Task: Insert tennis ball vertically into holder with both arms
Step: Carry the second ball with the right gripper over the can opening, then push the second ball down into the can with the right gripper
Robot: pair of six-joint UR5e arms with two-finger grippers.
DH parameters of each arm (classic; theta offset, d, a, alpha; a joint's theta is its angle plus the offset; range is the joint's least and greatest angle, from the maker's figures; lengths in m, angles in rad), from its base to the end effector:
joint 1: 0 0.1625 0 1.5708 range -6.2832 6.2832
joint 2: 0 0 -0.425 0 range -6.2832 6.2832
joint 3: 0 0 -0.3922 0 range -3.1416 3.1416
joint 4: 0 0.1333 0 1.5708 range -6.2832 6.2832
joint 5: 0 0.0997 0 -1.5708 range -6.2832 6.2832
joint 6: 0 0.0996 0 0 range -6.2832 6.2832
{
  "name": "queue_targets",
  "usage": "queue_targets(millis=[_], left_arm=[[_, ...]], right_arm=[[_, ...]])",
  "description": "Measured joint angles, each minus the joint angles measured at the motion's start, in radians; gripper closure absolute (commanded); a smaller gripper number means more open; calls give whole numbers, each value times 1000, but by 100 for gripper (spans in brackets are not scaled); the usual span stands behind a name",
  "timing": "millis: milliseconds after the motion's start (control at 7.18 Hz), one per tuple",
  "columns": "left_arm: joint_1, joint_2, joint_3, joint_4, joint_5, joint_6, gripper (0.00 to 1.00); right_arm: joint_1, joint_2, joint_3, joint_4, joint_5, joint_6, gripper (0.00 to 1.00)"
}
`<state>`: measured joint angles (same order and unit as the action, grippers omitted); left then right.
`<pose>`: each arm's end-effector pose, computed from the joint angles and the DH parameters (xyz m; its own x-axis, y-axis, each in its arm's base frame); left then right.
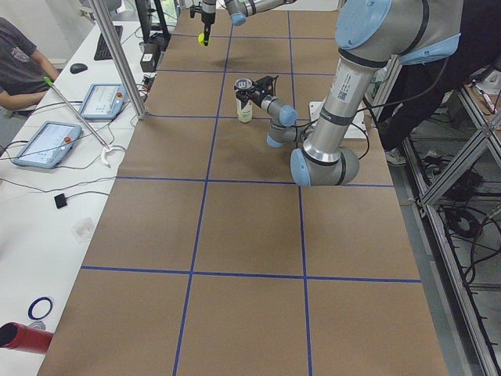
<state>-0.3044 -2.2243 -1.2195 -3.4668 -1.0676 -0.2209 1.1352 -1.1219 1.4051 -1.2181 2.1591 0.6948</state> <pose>0.5609 -0.3663 0.2513 0.4969 0.7399 -0.4536 0.6856 -0.0142 0.7279 -0.2206 -0.6589 0.4433 0.6899 -0.0322 0.7232 -0.1330 0.9764 0.1704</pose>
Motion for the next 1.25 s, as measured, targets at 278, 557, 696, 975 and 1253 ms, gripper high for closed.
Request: queue_targets(millis=[278, 557, 696, 975, 1253], left_arm=[[0, 1, 1, 0, 0, 0, 12], [0, 1, 2, 0, 0, 0, 12], [0, 1, 3, 0, 0, 0, 12], [0, 0, 2, 0, 0, 0, 12], [1, 0, 2, 1, 0, 0, 12]], right_arm=[[-114, -4, 240, -113, 3, 230, 100], [-238, 36, 475, -309, 0, 387, 100], [-299, 72, 536, -361, -7, 458, 100], [-396, 154, 565, -393, -23, 545, 100], [-460, 223, 548, -410, -37, 565, 100]])
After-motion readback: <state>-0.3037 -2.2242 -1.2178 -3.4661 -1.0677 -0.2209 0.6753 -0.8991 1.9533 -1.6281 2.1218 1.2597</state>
